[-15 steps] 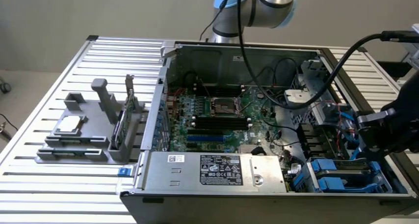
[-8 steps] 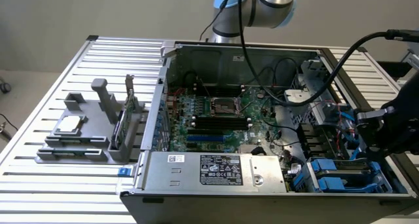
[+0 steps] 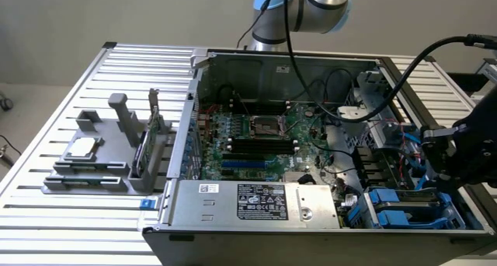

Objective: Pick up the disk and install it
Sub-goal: 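Insert the first disk wire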

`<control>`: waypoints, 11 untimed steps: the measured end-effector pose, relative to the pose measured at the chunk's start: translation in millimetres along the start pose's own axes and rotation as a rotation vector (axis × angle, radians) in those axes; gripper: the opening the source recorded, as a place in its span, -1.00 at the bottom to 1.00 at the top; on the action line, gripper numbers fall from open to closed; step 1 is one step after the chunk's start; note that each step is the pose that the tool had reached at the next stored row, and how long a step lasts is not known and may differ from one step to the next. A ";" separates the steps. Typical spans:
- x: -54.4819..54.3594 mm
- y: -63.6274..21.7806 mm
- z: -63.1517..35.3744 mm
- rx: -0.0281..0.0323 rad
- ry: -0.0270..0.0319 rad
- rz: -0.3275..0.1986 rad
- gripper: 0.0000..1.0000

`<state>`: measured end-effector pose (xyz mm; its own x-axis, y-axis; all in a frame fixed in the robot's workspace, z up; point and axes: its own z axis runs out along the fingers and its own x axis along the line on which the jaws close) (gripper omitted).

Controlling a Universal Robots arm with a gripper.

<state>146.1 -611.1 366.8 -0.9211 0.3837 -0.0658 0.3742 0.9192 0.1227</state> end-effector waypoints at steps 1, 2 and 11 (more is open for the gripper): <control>0.0 0.0 0.1 0.0010 -0.0020 0.016 -0.79; 0.0 -0.1 0.2 0.0019 -0.0040 0.033 -0.79; 0.1 -0.2 1.5 0.0101 -0.0218 0.183 -0.79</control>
<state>146.1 -611.1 365.2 -0.8349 0.5465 -0.0647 0.5366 0.8346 0.1246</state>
